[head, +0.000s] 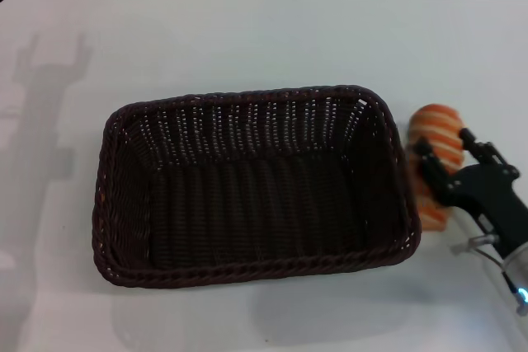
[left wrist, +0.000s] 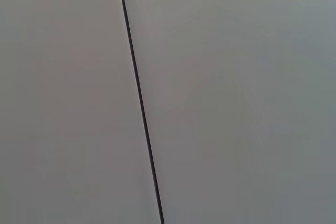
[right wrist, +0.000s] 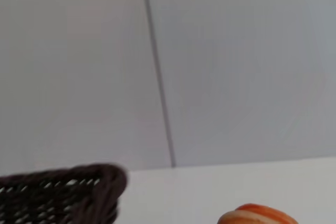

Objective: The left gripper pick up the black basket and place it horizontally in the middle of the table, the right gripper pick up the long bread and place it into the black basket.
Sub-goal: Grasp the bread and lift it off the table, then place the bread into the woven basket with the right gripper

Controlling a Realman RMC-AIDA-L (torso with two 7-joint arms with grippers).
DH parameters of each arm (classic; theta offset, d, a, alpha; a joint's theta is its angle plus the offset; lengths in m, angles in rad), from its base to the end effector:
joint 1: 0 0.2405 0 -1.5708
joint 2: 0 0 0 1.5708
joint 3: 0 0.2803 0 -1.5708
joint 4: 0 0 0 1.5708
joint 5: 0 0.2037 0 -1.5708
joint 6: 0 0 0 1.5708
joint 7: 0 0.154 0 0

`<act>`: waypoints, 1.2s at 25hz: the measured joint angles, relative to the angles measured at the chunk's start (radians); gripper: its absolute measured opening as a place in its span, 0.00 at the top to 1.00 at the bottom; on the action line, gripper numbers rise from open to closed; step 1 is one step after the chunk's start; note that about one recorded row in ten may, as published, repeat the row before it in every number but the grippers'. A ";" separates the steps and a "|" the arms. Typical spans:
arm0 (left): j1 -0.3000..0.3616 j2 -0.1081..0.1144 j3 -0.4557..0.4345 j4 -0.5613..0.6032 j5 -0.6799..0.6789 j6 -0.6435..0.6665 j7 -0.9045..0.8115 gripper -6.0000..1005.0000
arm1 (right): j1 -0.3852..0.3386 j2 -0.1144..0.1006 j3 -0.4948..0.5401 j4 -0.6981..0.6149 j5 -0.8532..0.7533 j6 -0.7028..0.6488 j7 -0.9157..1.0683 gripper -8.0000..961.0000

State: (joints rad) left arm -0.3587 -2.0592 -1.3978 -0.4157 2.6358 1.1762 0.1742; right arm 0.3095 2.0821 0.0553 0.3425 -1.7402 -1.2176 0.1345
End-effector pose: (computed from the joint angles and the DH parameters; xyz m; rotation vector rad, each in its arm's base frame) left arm -0.3221 0.3648 0.0462 -1.3340 -0.2282 -0.6186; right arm 0.3348 0.2627 -0.0994 -1.8227 0.7431 0.7453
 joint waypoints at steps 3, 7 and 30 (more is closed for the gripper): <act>0.000 0.000 0.002 0.000 0.000 0.000 0.000 0.22 | -0.028 -0.001 0.014 -0.007 0.000 -0.071 0.000 0.27; 0.001 0.001 0.004 0.000 0.000 0.000 0.000 0.22 | -0.093 0.000 0.034 -0.008 0.001 -0.293 -0.004 0.31; 0.000 -0.001 0.005 0.037 0.004 -0.004 -0.021 0.22 | 0.106 0.003 -0.148 0.041 -0.117 -0.450 0.137 0.43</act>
State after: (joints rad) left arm -0.3589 -2.0602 -1.3928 -0.3791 2.6401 1.1719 0.1533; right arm 0.4159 2.0847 -0.0930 0.3840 -1.8577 -1.6678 0.2711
